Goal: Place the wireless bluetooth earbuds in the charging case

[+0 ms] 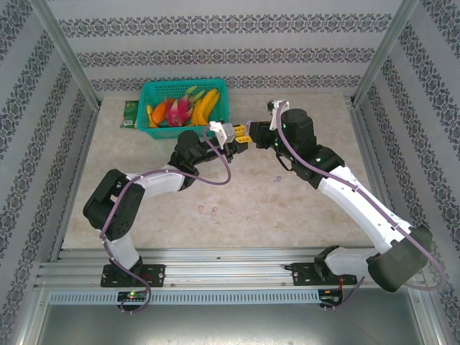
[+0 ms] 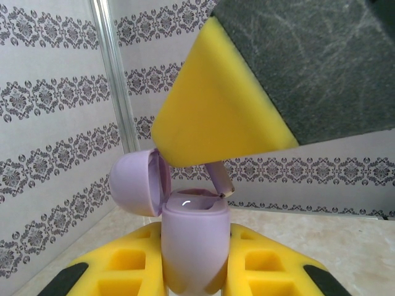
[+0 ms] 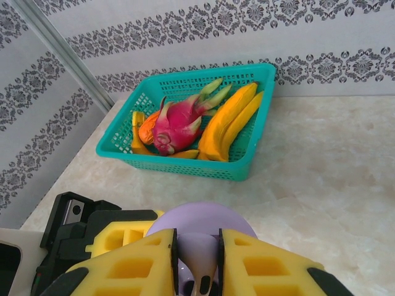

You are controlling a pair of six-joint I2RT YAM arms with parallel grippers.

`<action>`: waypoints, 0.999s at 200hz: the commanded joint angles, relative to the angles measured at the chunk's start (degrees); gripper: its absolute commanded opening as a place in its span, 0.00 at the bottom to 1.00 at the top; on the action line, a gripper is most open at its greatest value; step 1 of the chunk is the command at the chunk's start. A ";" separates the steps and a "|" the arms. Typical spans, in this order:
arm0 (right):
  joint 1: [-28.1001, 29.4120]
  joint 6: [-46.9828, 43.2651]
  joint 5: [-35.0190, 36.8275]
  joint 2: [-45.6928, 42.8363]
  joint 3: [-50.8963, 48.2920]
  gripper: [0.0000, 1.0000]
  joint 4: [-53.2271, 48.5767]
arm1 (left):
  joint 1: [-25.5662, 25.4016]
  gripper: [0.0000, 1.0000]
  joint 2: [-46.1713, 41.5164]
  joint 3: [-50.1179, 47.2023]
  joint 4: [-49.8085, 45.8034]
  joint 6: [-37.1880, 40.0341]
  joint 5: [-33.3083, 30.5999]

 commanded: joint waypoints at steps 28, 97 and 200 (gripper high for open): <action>0.60 1.59 -0.47 -0.12 0.61 0.22 1.77 | -0.58 0.00 -0.75 0.80 3.67 -0.86 1.50; 0.47 2.40 0.24 0.73 0.17 0.21 3.37 | -0.60 0.00 -0.93 0.53 3.86 -1.04 2.02; 0.68 1.35 -2.76 1.12 -4.03 0.19 4.36 | -0.56 0.00 -1.10 0.70 5.43 -2.45 1.52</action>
